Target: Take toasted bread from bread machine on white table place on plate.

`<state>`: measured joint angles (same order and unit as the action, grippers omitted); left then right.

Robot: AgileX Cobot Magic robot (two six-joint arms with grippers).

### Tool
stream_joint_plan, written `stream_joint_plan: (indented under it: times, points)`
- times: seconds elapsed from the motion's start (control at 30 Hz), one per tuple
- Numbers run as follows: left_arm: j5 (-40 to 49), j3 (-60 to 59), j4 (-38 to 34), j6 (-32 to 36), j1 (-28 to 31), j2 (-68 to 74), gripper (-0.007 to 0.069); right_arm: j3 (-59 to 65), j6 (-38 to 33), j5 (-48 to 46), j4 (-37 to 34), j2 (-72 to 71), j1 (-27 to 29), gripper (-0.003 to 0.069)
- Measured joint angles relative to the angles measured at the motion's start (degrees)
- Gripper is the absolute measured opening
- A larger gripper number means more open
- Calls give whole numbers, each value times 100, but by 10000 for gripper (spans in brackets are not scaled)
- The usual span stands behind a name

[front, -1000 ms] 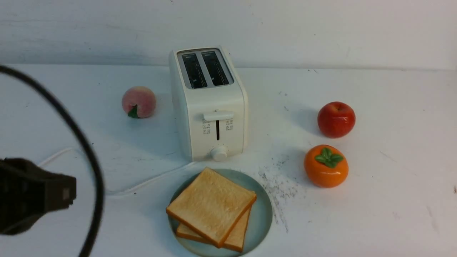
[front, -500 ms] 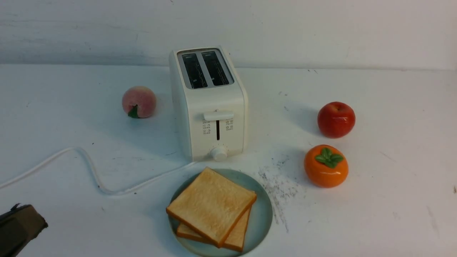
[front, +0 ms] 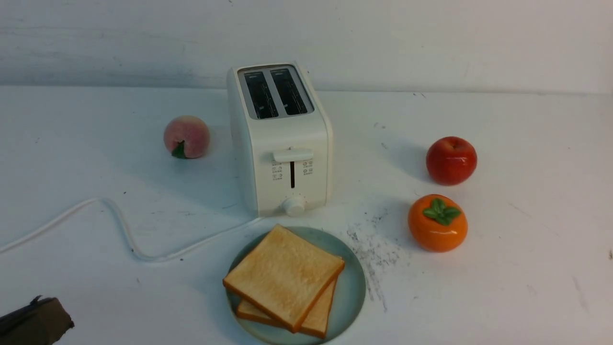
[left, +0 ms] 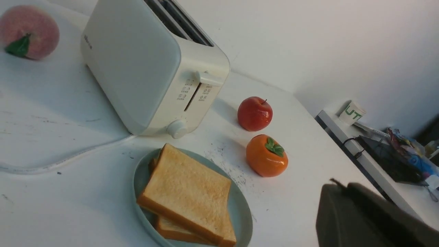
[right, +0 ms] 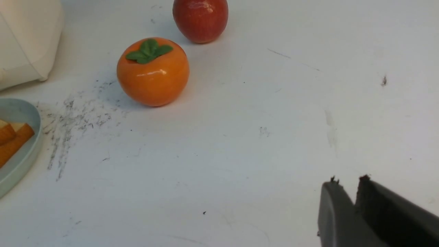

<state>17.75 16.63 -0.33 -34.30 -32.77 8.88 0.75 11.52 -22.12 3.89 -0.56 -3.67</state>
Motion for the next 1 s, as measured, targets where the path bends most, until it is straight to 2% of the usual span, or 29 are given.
stream_joint_plan:
  times: [0.17, 0.23, 0.33, 0.4, 0.57, 0.73, 0.83, 1.0]
  points:
    - [-5, -339, -175, 815, 287, -3, -1, 0, 0, 0, 0, 0, 0, 101]
    - [-128, -599, -292, 1081, 721, -3, 1, 0, 0, 0, 0, 0, 0, 104]
    - [-316, -897, -292, 1146, 1179, -3, 3, 0, 0, 0, 0, 0, 0, 108]
    - [-488, -1257, -292, 1175, 1730, -3, 5, 0, 0, 0, 0, 0, 0, 111]
    - [-481, -1752, -287, 1188, 2460, -257, 11, 0, 0, 0, 0, 0, 0, 117]
    - [-262, -1824, -253, 1189, 2584, -716, 16, 0, 0, 0, 0, 0, 0, 120]
    - [261, -1824, -247, 1189, 2589, -938, 17, 0, 0, 0, 0, 0, 0, 124]
    - [390, -1836, -247, 1189, 2713, -945, 17, 0, 0, 0, 0, 0, 0, 127]
